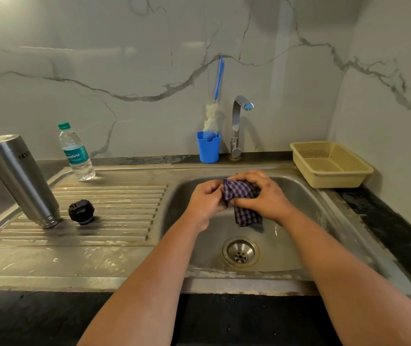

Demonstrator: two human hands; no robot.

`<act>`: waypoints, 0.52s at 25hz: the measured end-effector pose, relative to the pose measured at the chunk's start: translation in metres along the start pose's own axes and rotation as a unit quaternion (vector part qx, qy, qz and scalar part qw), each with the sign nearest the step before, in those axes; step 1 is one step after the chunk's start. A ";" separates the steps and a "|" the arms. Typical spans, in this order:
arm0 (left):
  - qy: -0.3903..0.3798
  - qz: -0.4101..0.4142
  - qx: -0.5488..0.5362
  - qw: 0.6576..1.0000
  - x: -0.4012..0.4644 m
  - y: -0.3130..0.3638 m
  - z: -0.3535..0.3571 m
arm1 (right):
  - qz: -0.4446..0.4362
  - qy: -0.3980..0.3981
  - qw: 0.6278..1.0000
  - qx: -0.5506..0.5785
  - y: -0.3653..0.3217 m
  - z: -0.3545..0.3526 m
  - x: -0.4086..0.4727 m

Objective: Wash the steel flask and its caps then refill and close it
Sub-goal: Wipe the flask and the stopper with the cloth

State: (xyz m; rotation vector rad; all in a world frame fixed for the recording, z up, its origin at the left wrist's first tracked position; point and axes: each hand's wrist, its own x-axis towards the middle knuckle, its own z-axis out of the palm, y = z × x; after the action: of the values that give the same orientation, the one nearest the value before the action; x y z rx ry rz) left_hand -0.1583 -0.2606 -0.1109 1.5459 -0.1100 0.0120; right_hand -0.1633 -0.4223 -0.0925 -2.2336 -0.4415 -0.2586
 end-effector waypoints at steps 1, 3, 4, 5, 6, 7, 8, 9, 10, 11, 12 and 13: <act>-0.011 0.029 0.051 0.998 0.001 -0.002 -0.002 | 0.068 -0.008 0.989 0.131 0.000 -0.002 0.000; -0.041 0.098 0.131 0.986 -0.001 -0.002 -0.004 | 0.240 -0.046 0.858 0.452 -0.002 -0.008 -0.003; -0.060 0.122 0.143 0.980 -0.001 -0.002 -0.004 | 0.287 -0.059 0.788 0.542 -0.001 -0.010 -0.005; -0.074 0.138 0.143 0.977 0.000 -0.002 -0.003 | 0.299 -0.062 0.760 0.574 -0.001 -0.013 -0.006; -0.085 0.145 0.126 0.978 -0.001 -0.001 -0.003 | 0.292 -0.056 0.777 0.555 -0.002 -0.017 -0.006; -0.082 0.131 0.081 0.985 -0.002 0.001 -0.003 | 0.265 -0.036 0.823 0.502 -0.005 -0.018 -0.006; -0.066 0.093 0.010 0.993 -0.002 0.003 -0.003 | 0.228 -0.004 0.873 0.431 -0.008 -0.017 -0.006; -0.048 0.047 -0.063 0.996 -0.001 0.005 -0.002 | 0.185 0.027 0.914 0.360 -0.008 -0.015 -0.005; -0.033 0.011 -0.112 0.993 0.001 0.005 -0.003 | 0.134 0.055 0.949 0.280 -0.007 -0.012 -0.005; -0.024 -0.005 -0.121 0.992 0.003 0.005 -0.004 | 0.059 0.079 0.980 0.175 -0.007 -0.010 -0.007; -0.026 -0.007 -0.113 0.993 0.004 0.003 -0.005 | -0.012 0.081 0.993 0.082 -0.006 -0.009 -0.009; -0.030 -0.001 -0.104 0.994 0.004 0.001 -0.004 | -0.070 0.073 0.995 0.019 -0.005 -0.008 -0.009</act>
State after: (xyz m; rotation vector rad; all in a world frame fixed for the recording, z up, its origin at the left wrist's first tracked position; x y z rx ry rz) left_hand -0.1542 -0.2567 -0.1097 1.3387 -0.1524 -0.0450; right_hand -0.1733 -0.4275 -0.0870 -2.1323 -0.5200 -0.4800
